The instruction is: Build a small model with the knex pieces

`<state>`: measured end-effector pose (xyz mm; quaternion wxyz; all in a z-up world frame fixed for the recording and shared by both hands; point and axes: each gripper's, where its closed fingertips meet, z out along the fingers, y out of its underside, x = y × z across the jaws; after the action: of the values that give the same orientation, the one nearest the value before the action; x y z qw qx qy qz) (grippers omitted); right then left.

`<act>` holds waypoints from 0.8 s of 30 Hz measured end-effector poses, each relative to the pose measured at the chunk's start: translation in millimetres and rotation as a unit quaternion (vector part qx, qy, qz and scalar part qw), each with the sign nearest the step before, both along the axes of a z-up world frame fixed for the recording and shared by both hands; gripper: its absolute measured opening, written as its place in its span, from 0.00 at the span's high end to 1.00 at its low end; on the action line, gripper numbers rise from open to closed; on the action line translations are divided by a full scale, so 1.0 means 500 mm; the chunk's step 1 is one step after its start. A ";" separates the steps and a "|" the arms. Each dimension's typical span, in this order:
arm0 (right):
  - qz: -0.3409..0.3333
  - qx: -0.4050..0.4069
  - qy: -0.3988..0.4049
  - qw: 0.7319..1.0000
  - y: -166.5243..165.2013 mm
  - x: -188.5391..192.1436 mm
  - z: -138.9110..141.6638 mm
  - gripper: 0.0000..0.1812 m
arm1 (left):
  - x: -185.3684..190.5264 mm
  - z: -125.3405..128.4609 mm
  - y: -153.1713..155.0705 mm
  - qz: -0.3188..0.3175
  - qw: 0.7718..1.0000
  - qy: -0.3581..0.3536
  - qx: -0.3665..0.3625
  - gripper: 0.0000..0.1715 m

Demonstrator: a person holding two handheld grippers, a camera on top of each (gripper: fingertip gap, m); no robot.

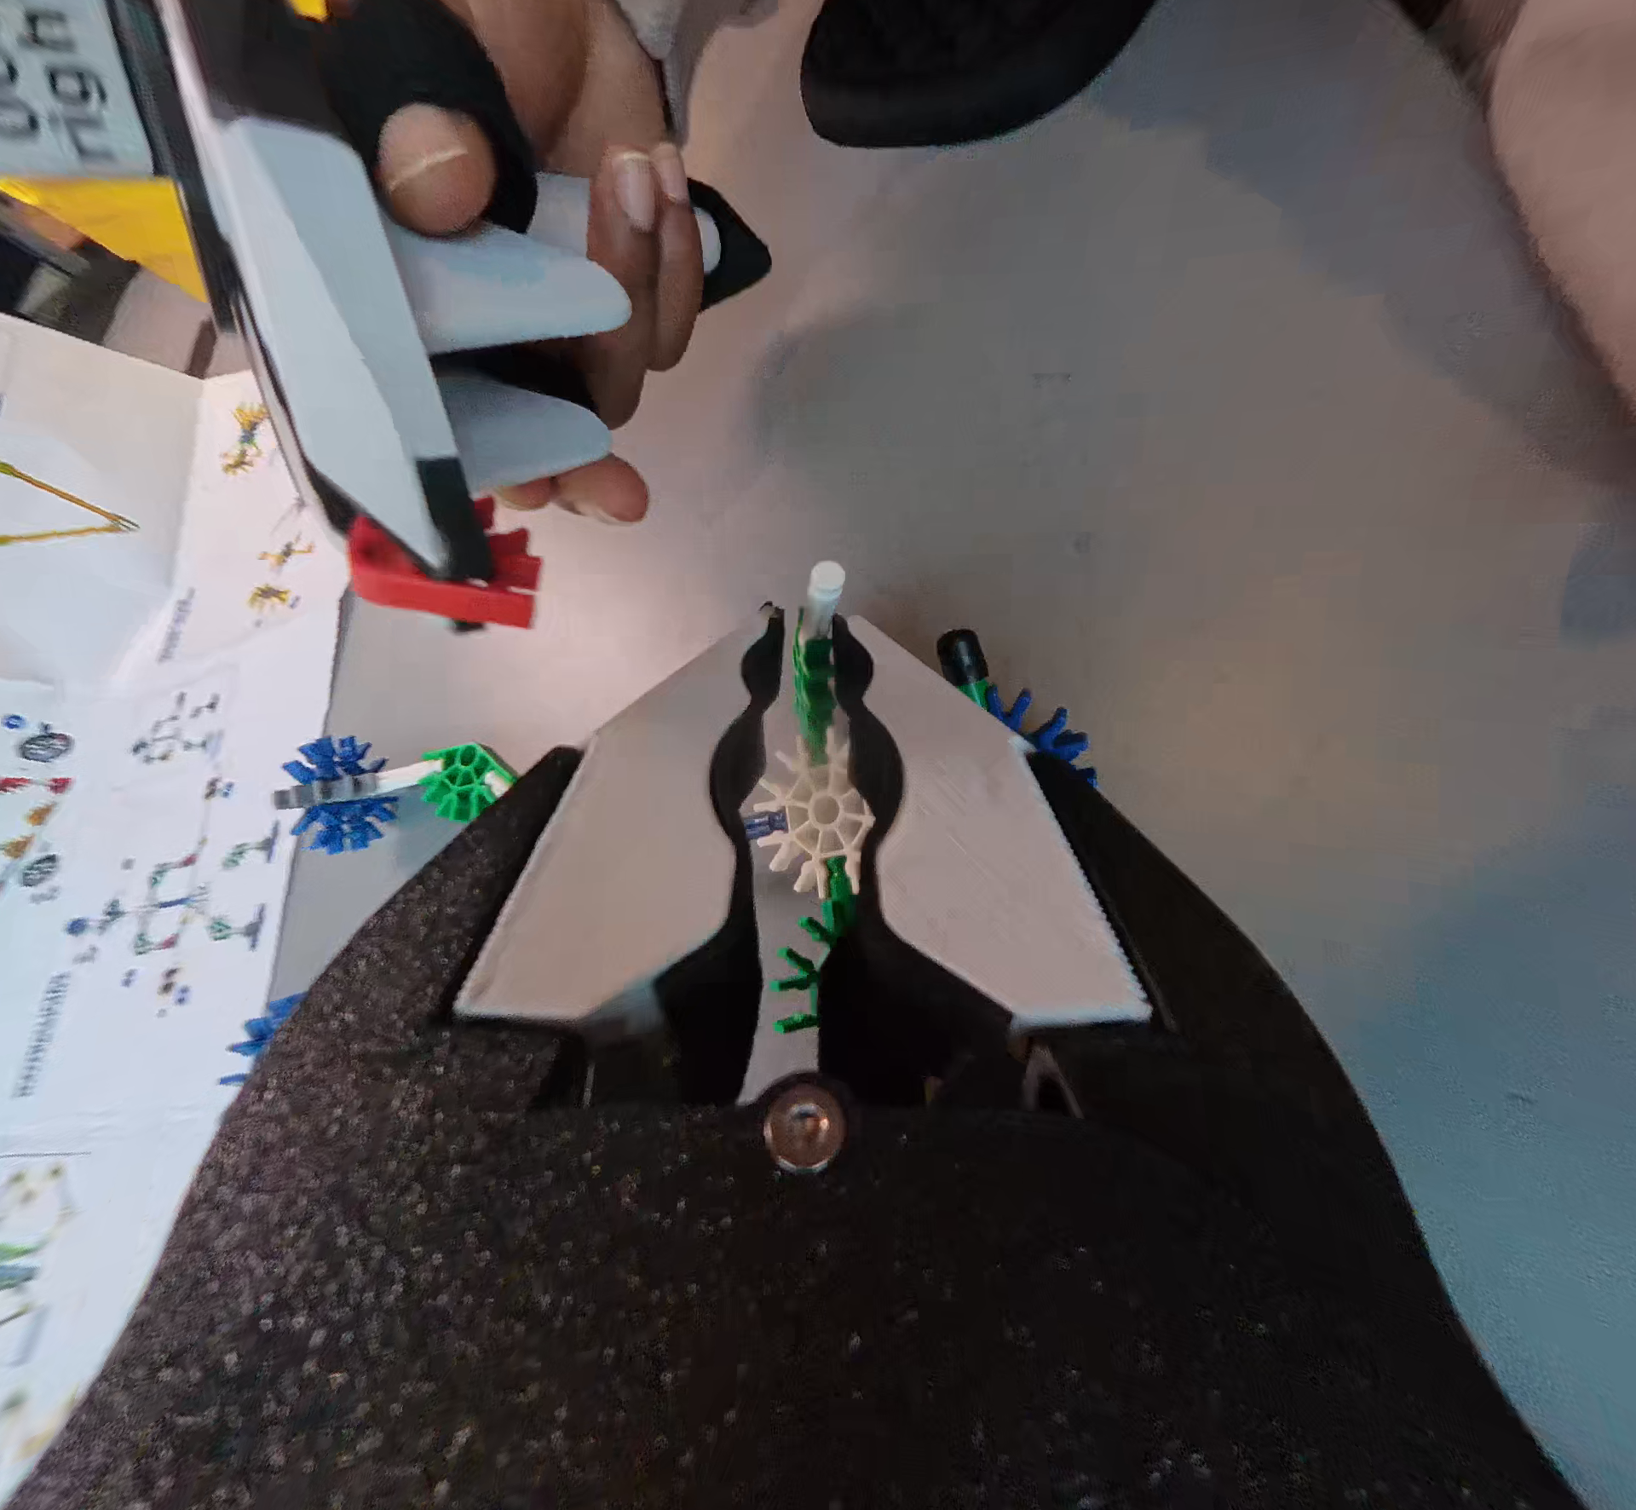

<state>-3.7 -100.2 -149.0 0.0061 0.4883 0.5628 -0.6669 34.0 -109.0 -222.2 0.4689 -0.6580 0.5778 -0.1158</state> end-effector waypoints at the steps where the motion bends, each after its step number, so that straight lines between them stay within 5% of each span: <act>1: -0.033 0.018 0.042 0.998 0.010 -0.001 0.014 0.97 | -0.002 0.010 -0.004 -0.001 0.999 -0.030 -0.033 0.90; 7: -0.193 0.183 0.197 0.944 0.043 0.007 0.046 0.97 | -0.041 0.100 0.038 0.054 0.958 -0.243 -0.139 0.82; 10: -0.187 0.237 0.215 0.929 0.031 0.014 0.050 0.97 | -0.047 0.140 0.049 0.065 0.936 -0.313 -0.147 0.83; 17: -0.182 0.236 0.233 0.926 0.009 0.014 0.051 0.97 | -0.027 0.174 0.037 0.052 0.935 -0.331 -0.115 0.96; 24: -0.174 0.258 0.230 0.922 0.013 0.019 0.039 0.96 | -0.028 0.161 0.038 0.055 0.943 -0.307 -0.116 0.97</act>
<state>5.8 -93.7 -129.4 -0.3659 0.3962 0.6078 -0.5829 20.2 -90.2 -141.7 0.5498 -0.6709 0.3515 -0.3521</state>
